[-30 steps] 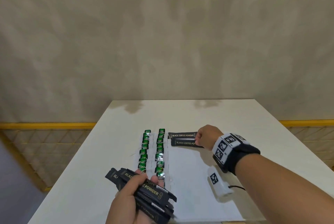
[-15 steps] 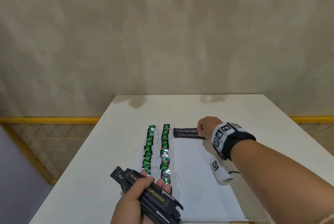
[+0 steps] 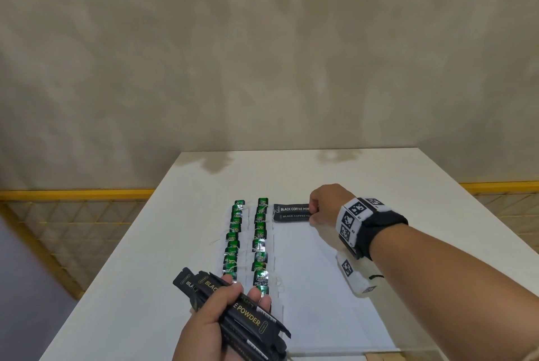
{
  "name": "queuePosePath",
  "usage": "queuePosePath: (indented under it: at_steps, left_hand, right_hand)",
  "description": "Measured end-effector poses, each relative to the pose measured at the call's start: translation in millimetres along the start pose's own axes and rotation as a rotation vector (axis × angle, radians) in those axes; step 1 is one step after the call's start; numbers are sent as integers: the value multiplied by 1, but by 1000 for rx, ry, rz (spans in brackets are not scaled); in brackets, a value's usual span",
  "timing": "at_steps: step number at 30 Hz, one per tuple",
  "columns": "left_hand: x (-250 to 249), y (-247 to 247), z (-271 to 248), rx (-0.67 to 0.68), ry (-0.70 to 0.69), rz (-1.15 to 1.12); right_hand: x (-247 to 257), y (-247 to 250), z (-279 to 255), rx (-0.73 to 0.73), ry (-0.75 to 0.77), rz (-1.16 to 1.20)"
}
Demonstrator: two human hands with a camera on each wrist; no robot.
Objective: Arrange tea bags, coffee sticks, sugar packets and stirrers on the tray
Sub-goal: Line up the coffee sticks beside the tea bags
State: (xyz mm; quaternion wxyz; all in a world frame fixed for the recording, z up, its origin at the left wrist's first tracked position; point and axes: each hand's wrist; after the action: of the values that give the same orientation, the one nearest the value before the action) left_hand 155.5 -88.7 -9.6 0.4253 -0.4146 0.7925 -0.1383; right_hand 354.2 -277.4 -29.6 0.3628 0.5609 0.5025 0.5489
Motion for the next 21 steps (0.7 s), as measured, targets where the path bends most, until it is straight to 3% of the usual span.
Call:
queuePosePath:
  at_steps: [12,21]
  left_hand:
    - [2,2,4,25,33,18]
    - [1,0,1,12,35,7]
  right_hand:
    - [1,0,1,84,-6,-140]
    - [-5,-8,3,23,13,-42]
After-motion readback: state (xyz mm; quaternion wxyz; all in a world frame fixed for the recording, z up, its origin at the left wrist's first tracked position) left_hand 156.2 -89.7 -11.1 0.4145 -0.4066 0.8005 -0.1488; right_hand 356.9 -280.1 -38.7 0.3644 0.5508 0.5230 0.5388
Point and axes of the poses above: each hand's wrist, its own z-axis towards the middle knuckle, its own y-axis out of the back of the hand, x = y × z, and after that the axes turned 3 degrees about z, right-handed
